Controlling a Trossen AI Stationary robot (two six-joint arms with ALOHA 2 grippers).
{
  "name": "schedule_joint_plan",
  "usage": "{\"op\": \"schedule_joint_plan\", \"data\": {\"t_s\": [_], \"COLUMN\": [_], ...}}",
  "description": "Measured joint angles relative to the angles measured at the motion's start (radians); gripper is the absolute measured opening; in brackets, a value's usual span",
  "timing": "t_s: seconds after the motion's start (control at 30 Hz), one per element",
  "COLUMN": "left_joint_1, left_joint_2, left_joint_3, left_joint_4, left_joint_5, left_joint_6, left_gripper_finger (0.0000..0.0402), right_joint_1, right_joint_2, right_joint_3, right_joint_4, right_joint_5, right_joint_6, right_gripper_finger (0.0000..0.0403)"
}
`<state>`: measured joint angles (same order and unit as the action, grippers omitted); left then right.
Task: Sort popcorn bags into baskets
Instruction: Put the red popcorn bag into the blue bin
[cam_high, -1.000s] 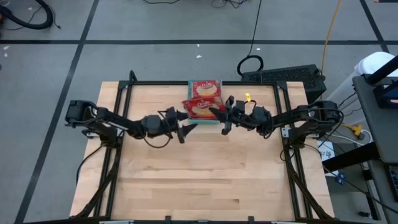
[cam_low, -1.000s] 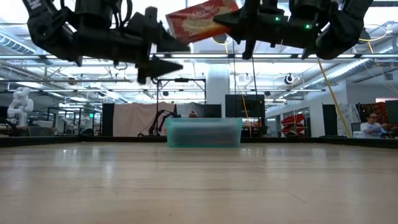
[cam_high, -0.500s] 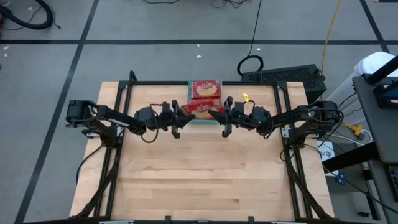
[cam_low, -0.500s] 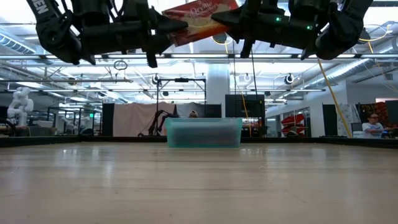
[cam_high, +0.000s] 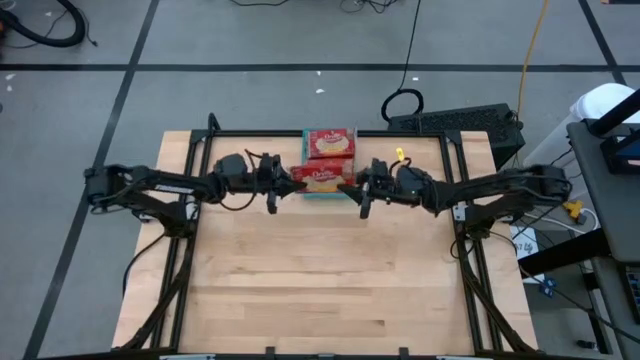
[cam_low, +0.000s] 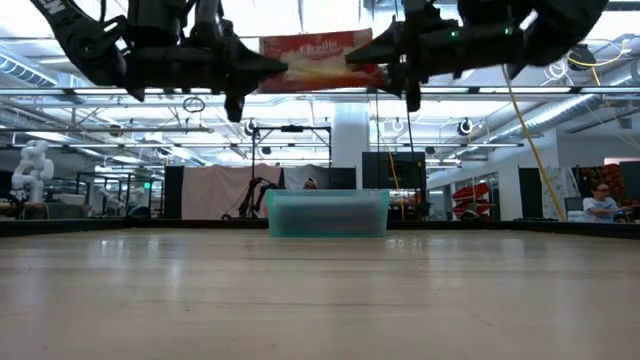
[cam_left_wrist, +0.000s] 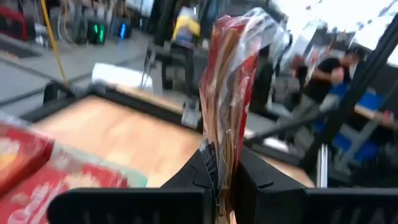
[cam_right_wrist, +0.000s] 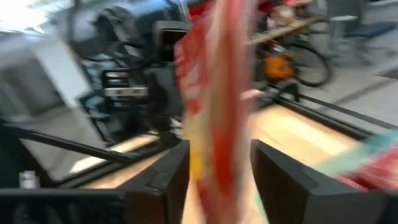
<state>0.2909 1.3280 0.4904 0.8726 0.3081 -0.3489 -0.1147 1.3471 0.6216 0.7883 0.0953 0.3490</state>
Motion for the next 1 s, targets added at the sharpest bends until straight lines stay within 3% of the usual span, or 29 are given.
{"op": "schedule_joint_plan", "data": {"t_s": [0.13,0.3,0.47,0.6,0.7,0.8,1.0], "left_joint_1": [0.015,0.002,-0.016,-0.03,-0.045,-0.077,-0.097], "left_joint_2": [-0.055,-0.059,-0.058,-0.059,-0.059,-0.059,-0.093], "left_joint_3": [0.001,0.001,0.0,0.0,0.001,0.001,0.001], "left_joint_4": [-0.134,-0.146,-0.154,-0.159,-0.189,-0.2,-0.341], "left_joint_5": [0.017,0.016,-0.007,-0.091,-0.141,-0.169,-0.418], "left_joint_6": [0.035,0.054,0.091,0.141,0.177,0.221,0.171], "left_gripper_finger": [0.0022,0.0032,0.0026,0.004,0.0071,0.0127,0.0255], "right_joint_1": [-0.016,-0.044,-0.05,-0.05,-0.076,-0.123,-0.205], "right_joint_2": [-0.083,-0.086,-0.034,0.002,0.005,-0.016,-0.041], "right_joint_3": [0.042,0.055,0.056,0.056,0.056,0.055,0.055], "right_joint_4": [-0.194,-0.2,-0.183,-0.117,-0.113,-0.151,-0.18], "right_joint_5": [0.032,-0.06,-0.076,-0.077,-0.075,-0.111,-0.125], "right_joint_6": [-0.045,-0.061,-0.057,-0.106,-0.12,-0.106,-0.106], "right_gripper_finger": [0.0191,0.0187,0.0104,0.0018,0.0013,0.0011,0.0005]}}
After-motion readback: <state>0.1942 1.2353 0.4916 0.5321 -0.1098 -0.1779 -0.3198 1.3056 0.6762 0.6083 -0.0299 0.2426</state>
